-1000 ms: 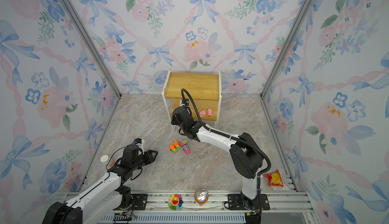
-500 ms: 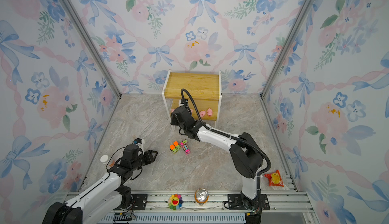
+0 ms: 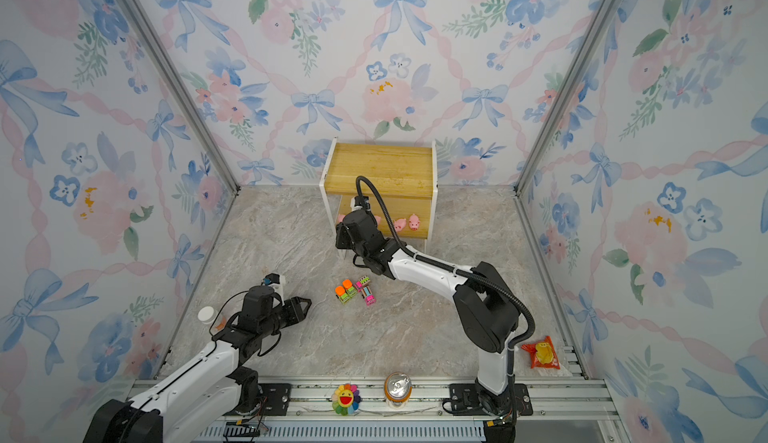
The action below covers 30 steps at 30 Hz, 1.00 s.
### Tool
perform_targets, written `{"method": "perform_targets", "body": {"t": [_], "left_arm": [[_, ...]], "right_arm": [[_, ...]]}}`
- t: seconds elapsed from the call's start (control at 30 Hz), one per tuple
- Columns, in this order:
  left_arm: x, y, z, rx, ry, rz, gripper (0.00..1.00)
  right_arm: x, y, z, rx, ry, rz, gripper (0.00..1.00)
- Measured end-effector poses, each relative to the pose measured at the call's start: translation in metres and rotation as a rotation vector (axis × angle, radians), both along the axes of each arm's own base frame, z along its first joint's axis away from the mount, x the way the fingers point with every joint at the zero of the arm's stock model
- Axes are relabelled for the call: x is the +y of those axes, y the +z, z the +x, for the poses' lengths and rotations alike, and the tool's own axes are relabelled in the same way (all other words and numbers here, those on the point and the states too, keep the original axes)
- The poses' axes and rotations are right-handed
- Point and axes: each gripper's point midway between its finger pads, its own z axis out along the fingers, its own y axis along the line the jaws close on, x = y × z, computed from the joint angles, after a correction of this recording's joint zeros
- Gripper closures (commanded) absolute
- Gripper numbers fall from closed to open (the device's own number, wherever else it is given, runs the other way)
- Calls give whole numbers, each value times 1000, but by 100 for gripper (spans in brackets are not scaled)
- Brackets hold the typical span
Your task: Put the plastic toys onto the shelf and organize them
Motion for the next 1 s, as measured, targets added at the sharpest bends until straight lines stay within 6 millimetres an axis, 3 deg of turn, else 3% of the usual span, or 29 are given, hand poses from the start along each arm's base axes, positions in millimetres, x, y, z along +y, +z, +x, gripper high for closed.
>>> {"method": "perform_targets", "body": {"t": [1.0], "left_arm": [[0, 0, 0, -7, -2, 0, 51]], "right_arm": [[-23, -1, -7, -20, 8, -139, 61]]}}
